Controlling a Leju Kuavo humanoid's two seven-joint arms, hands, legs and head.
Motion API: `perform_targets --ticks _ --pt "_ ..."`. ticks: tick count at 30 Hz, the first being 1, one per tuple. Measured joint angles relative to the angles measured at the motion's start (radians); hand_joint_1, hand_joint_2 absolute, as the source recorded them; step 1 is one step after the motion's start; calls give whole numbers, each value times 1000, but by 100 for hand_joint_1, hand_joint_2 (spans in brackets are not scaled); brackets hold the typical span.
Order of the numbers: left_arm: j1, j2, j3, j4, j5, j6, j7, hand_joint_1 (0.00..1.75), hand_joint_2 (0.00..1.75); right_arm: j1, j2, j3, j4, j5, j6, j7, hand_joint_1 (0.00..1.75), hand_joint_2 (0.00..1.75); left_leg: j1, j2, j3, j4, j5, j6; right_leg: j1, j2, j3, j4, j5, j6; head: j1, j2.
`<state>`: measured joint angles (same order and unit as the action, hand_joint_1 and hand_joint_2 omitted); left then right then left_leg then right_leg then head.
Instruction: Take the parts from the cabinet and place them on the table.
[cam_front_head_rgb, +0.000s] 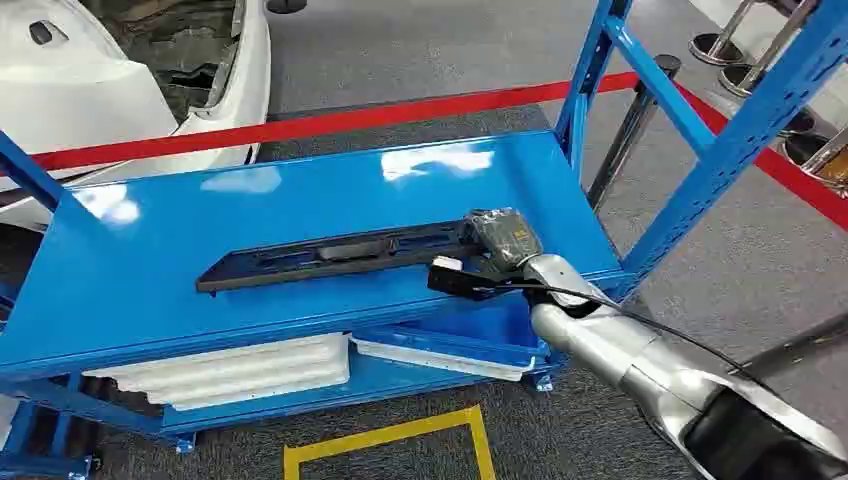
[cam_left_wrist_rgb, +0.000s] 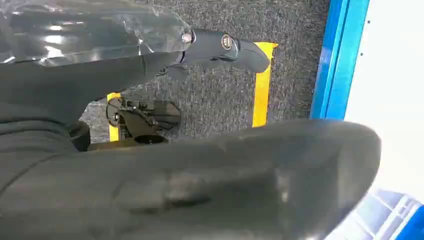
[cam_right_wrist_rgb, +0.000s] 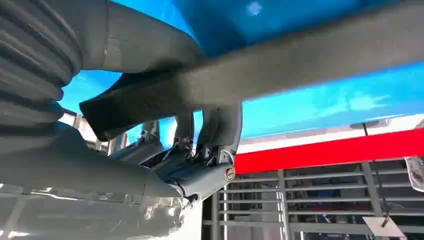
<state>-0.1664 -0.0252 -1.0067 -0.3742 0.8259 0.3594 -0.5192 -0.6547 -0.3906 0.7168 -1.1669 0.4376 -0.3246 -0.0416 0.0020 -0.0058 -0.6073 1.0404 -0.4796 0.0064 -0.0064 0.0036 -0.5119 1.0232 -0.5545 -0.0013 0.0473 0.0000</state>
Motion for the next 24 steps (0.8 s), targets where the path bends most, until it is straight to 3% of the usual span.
perform_targets --ticks 16,24 --pt "0 0 0 0 9 7 0 0 0 -11 9 8 10 -16 -8 -4 175 175 0 0 4 0 0 0 0 0 4 0 0 0 0 0" --pt "1 0 -9 0 21 11 -2 0 0 -13 8 12 -4 30 -73 26 175 175 0 0 5 0 0 0 0 0 4 0 0 0 0 0"
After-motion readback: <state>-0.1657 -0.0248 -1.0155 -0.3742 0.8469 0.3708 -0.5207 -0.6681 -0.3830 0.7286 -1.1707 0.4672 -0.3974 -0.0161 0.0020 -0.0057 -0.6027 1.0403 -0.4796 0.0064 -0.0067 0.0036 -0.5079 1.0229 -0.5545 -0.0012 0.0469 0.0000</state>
